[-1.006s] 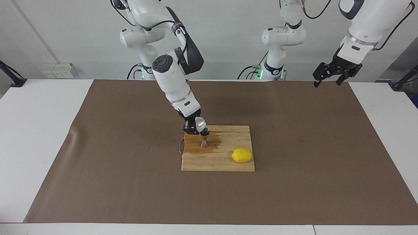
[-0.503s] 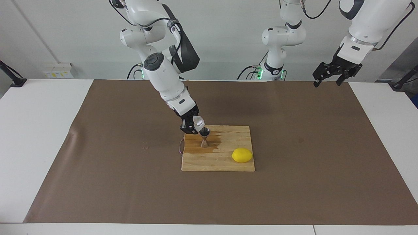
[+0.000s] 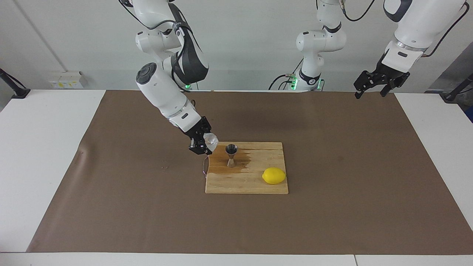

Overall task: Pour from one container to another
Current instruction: 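Carry the white cup back to its starting spot with the right gripper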

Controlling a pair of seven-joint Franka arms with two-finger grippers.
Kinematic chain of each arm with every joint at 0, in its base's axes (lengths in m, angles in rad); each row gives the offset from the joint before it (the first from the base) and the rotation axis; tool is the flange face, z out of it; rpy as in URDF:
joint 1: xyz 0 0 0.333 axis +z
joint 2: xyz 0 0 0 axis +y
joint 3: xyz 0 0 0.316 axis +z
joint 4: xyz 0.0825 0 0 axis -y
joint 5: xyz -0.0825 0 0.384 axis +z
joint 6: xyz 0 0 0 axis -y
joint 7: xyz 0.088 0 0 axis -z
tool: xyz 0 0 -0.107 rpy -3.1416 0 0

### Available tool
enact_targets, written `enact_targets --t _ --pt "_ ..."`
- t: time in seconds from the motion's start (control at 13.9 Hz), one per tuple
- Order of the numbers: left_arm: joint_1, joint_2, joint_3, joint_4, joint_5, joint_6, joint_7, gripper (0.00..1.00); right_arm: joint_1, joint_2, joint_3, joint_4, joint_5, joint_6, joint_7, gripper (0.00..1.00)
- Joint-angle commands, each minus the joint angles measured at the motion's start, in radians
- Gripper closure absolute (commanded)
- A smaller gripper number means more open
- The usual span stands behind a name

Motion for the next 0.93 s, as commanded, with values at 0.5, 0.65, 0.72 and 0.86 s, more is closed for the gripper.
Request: enact_targets --t 0.5,0.65,0.72,0.86 --pt "0.008 -0.021 0.0 -0.015 -0.013 -0.011 0.006 0.0 -0.286 -0.022 0.009 -0.222 0.218 -0.001 -0.654 0.77" --pt "0.008 -0.021 0.0 -0.015 -0.013 -0.011 0.006 0.0 -0.314 -0.012 0.009 -0.246 0.239 0.0 -0.726 0.77" --pt "0.008 -0.021 0.0 -0.015 -0.013 -0.011 0.006 0.0 -0.321 -0.009 0.009 -0.257 0.247 0.003 -0.761 0.77" --pt "0.008 -0.021 0.0 -0.015 -0.013 -0.011 0.006 0.0 -0.352 0.023 0.009 -0.26 0.276 0.0 -0.821 0.77"
